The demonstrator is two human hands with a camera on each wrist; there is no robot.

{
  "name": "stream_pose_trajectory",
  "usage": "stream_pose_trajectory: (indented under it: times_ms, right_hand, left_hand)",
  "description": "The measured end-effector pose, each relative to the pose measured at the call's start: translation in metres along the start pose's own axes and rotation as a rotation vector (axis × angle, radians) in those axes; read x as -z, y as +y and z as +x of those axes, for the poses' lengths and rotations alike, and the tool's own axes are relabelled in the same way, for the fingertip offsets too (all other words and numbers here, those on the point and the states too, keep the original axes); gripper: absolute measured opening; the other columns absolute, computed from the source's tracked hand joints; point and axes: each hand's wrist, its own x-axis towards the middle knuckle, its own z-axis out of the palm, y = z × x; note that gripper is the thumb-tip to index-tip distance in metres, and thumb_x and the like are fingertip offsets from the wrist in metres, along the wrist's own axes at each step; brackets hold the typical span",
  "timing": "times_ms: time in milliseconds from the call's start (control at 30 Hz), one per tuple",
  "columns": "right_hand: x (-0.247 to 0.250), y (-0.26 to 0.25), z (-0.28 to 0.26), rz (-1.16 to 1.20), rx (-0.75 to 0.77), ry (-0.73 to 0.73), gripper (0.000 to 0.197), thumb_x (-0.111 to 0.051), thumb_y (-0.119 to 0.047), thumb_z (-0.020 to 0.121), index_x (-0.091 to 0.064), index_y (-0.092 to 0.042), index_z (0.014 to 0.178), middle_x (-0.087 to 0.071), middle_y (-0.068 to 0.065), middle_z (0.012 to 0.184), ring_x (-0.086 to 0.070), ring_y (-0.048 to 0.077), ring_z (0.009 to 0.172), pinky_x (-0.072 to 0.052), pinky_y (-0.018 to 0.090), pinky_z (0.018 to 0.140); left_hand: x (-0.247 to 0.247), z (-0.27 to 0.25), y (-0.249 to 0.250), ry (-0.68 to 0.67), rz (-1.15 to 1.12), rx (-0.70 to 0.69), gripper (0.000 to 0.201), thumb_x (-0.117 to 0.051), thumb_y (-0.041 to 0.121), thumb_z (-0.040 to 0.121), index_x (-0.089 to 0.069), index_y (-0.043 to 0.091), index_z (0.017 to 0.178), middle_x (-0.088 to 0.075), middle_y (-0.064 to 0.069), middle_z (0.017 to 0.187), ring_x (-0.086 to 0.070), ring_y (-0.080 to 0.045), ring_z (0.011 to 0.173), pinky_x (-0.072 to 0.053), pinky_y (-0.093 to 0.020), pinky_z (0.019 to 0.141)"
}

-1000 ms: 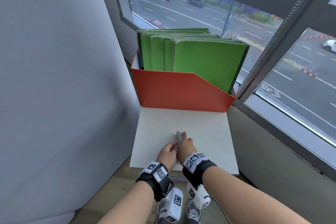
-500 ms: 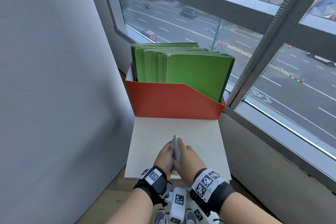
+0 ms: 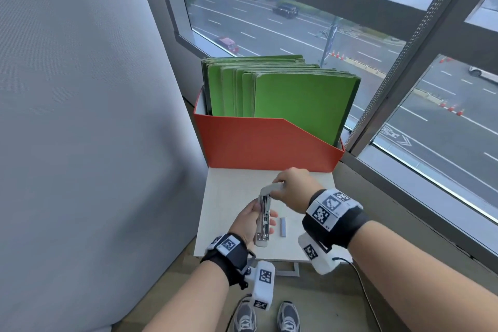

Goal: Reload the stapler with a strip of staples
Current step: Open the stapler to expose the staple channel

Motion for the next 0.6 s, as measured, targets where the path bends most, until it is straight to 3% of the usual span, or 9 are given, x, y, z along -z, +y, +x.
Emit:
stream_pose_trajectory:
  times_ms: [67, 167, 400, 600]
  right_hand:
    - [0.012, -0.001, 0.015, 0.034, 0.0, 0.035, 0.018, -0.059, -0.017, 0.084, -0.068, -0.001, 0.084, -0.064, 0.007, 0.068, -0.057, 0.021, 0.057, -0.056, 0.037, 0.057]
    - [0.027, 0.0, 0.037, 0.129, -0.012, 0.036, 0.02, -0.065, -0.025, 0.085, -0.065, -0.006, 0.09, -0.067, 0.006, 0.076, -0.058, 0.014, 0.056, -0.051, 0.023, 0.05]
    - [0.028, 0.017, 0.086, 0.211, -0.134, 0.138, 0.038, -0.068, -0.044, 0.079, -0.065, -0.007, 0.088, -0.067, 0.008, 0.079, -0.059, 0.019, 0.066, -0.057, 0.036, 0.071]
    - [0.019, 0.03, 0.1, 0.212, -0.215, 0.139, 0.054, -0.068, -0.056, 0.073, -0.067, -0.003, 0.081, -0.061, 0.007, 0.068, -0.053, 0.022, 0.057, -0.045, 0.032, 0.06]
  left_hand:
    - [0.003, 0.005, 0.006, -0.012, -0.018, -0.003, 0.024, -0.035, 0.015, 0.099, -0.059, 0.014, 0.105, -0.066, -0.013, 0.081, -0.058, -0.019, 0.056, -0.052, -0.03, 0.054]
    - [0.005, 0.011, 0.015, -0.025, -0.046, 0.001, 0.025, -0.035, 0.013, 0.098, -0.059, 0.015, 0.105, -0.067, -0.012, 0.085, -0.059, -0.021, 0.058, -0.053, -0.031, 0.056]
    - [-0.001, 0.014, 0.021, -0.079, -0.015, 0.01, 0.034, -0.031, 0.013, 0.099, -0.056, 0.009, 0.122, -0.067, -0.008, 0.082, -0.06, -0.019, 0.055, -0.052, -0.029, 0.056]
    - [-0.002, 0.011, 0.017, -0.126, -0.039, -0.004, 0.038, -0.027, 0.016, 0.101, -0.056, 0.01, 0.125, -0.068, -0.005, 0.074, -0.06, -0.019, 0.055, -0.049, -0.029, 0.059]
